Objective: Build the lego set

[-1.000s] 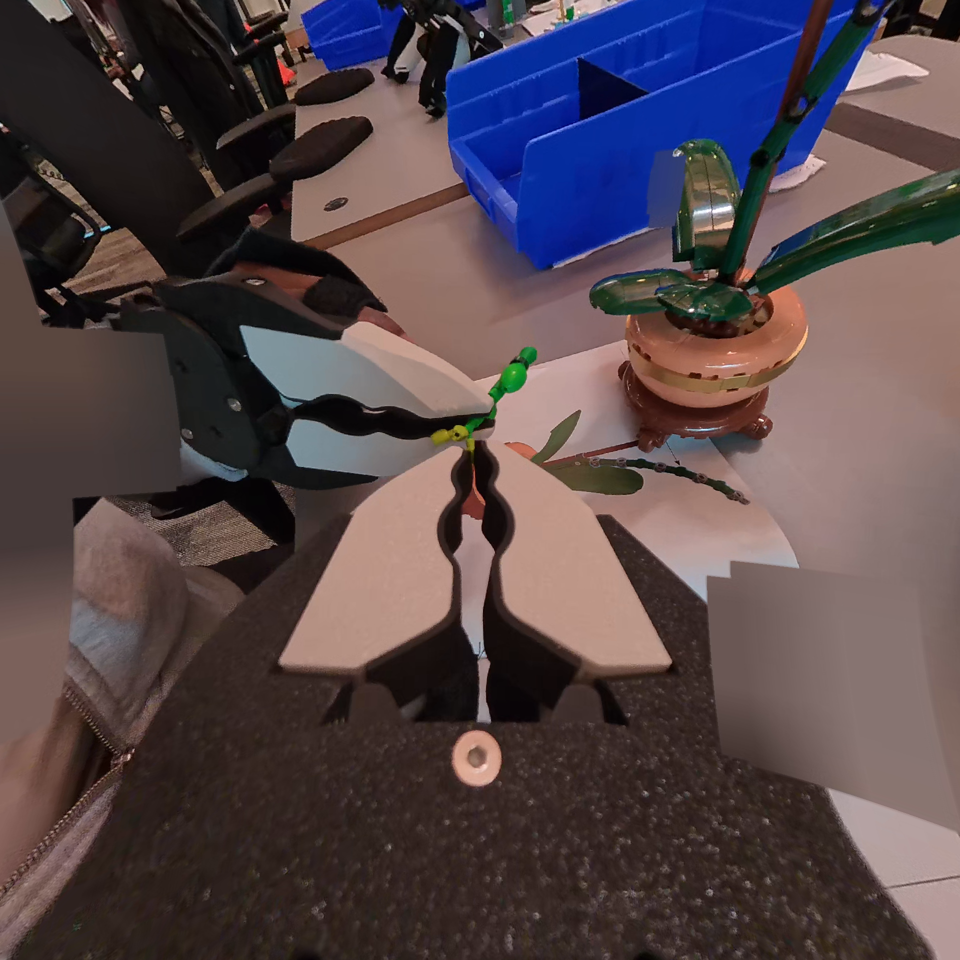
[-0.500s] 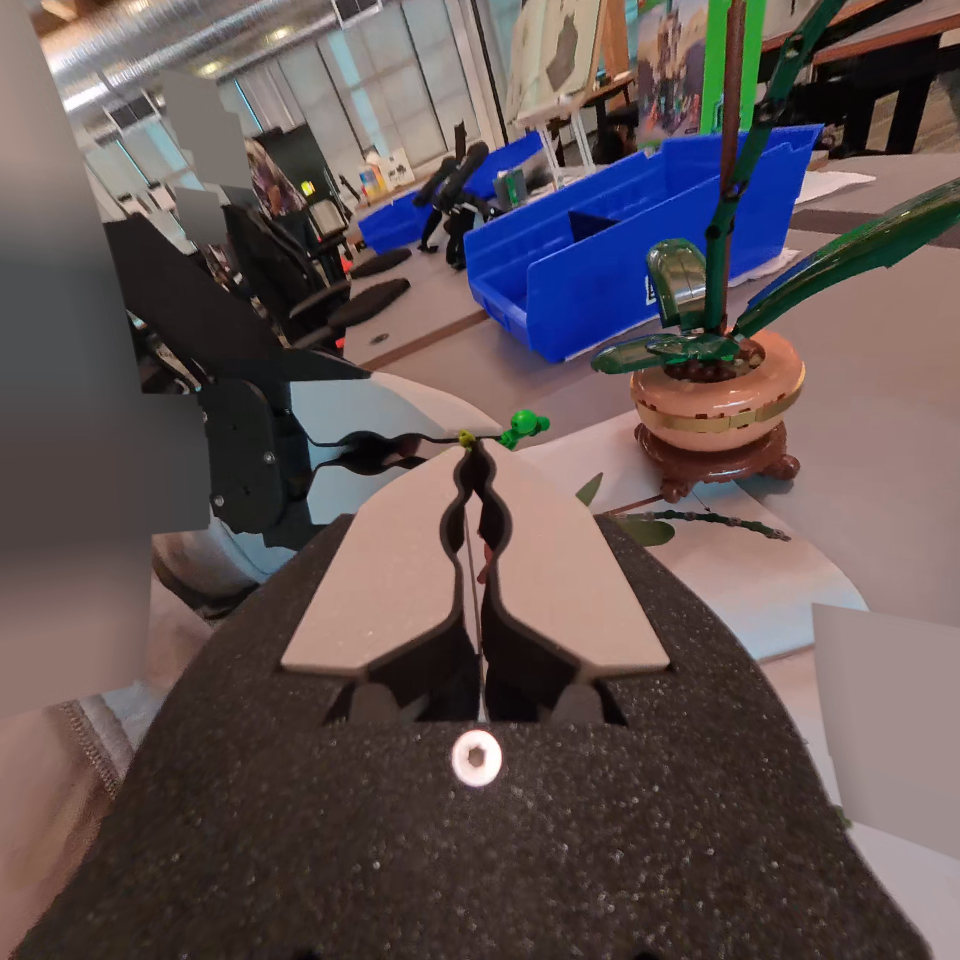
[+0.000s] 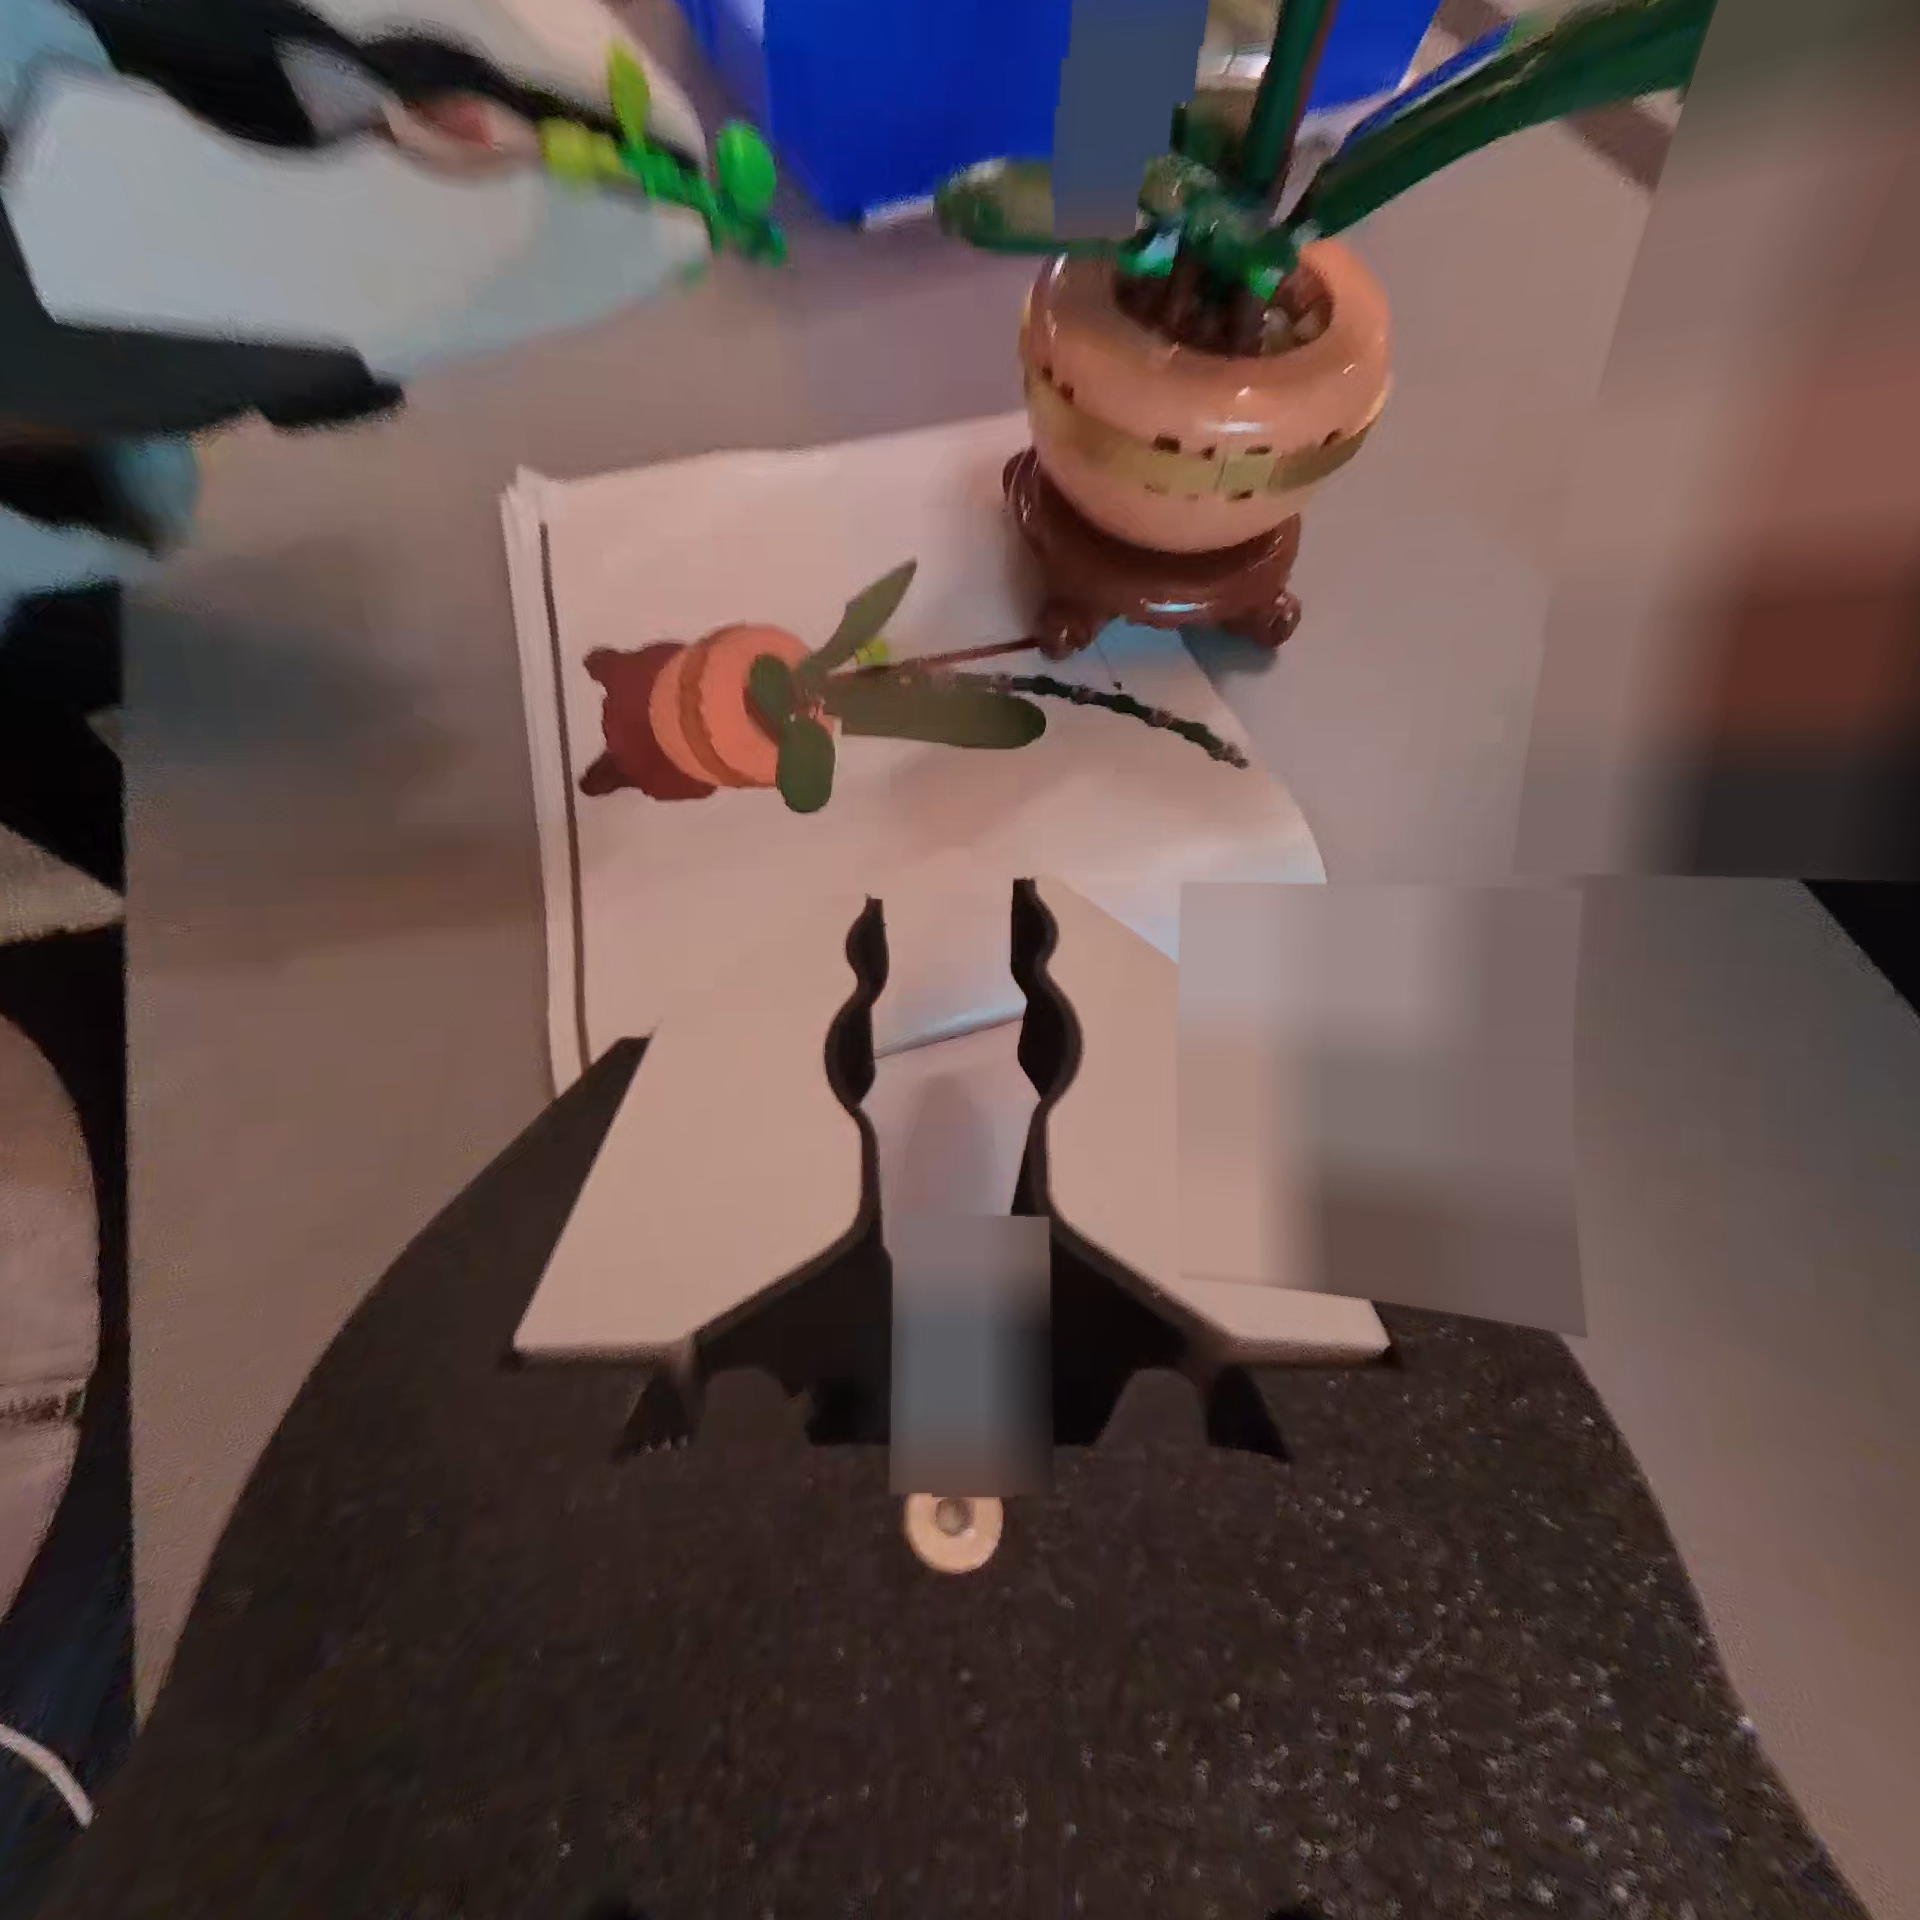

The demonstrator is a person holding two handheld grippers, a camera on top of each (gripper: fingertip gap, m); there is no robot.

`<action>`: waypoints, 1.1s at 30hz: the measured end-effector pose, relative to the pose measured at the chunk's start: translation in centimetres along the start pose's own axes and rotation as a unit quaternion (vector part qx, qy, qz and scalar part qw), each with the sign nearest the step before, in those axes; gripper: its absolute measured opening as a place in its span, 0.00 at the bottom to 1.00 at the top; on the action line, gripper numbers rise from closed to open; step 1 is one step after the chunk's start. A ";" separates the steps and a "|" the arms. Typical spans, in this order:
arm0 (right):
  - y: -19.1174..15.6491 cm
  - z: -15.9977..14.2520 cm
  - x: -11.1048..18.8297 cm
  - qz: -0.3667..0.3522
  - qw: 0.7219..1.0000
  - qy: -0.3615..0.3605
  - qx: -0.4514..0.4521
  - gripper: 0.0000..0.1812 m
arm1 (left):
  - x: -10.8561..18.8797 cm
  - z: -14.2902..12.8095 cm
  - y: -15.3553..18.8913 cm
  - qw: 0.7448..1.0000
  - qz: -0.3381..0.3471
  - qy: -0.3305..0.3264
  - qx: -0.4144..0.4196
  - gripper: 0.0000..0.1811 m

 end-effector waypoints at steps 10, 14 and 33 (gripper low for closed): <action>-3.8 4.2 -7.7 0.055 0.991 -0.107 0.052 0.13 | 2.4 -7.3 -5.4 0.994 0.070 -0.060 0.061 0.02; -3.8 4.4 -10.3 0.022 0.992 -0.122 0.002 0.10 | 3.2 -8.4 -6.3 0.992 0.082 -0.054 0.079 0.02; -4.0 5.3 -10.7 0.067 0.994 -0.080 -0.043 0.02 | 3.0 -8.5 -4.7 0.991 0.038 -0.031 0.122 0.02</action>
Point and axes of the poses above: each gripper's, where its closed fingertips meet, x back along the fingers, z out of its top, y = z × x across the jaws, the point moved 1 cm from there along x, back along the fingers, and after that the axes turned 4 degrees about -y, right-handed, at the moved point
